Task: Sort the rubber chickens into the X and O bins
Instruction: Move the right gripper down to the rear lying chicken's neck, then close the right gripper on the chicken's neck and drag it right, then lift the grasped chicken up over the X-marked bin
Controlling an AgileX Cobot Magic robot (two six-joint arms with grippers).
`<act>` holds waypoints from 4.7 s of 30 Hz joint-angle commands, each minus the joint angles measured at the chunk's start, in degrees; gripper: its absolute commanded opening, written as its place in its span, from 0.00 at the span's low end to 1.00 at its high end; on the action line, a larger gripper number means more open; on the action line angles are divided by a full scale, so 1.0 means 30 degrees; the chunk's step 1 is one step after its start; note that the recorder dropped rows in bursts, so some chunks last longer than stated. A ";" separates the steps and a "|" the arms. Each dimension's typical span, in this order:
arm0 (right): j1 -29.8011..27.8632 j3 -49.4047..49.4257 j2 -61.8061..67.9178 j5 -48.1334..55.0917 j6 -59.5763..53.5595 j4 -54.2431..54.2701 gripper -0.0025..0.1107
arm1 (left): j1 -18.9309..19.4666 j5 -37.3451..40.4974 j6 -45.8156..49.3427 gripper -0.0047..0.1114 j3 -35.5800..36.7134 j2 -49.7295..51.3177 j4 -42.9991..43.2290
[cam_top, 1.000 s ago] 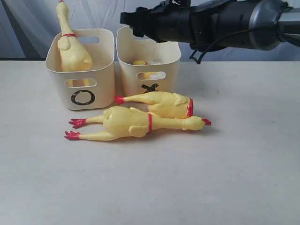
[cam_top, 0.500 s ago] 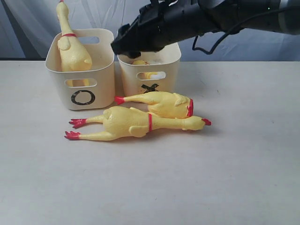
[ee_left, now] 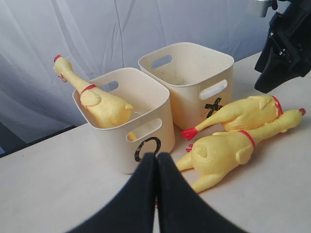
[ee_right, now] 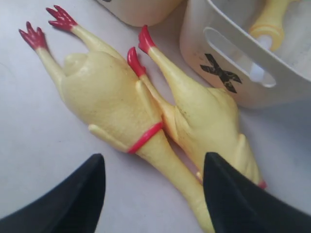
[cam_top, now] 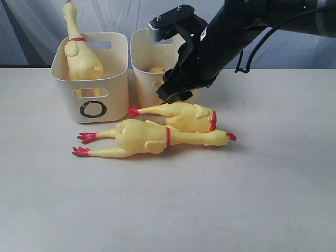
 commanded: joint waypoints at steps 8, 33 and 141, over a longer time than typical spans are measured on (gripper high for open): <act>-0.0046 -0.0093 0.0041 0.1521 0.2445 -0.3806 0.52 | -0.0089 -0.0059 0.0025 0.04 0.0085 -0.0183 0.0021; -0.1756 0.6806 0.0262 -0.9791 0.4091 -0.6767 0.52 | -0.0089 -0.0166 0.0025 0.04 0.0085 -0.0183 0.0327; -0.1913 0.6744 -0.4038 -0.6626 -0.4481 -0.1117 0.01 | -0.0089 -0.0242 -0.0009 0.04 0.0085 -0.0183 0.0314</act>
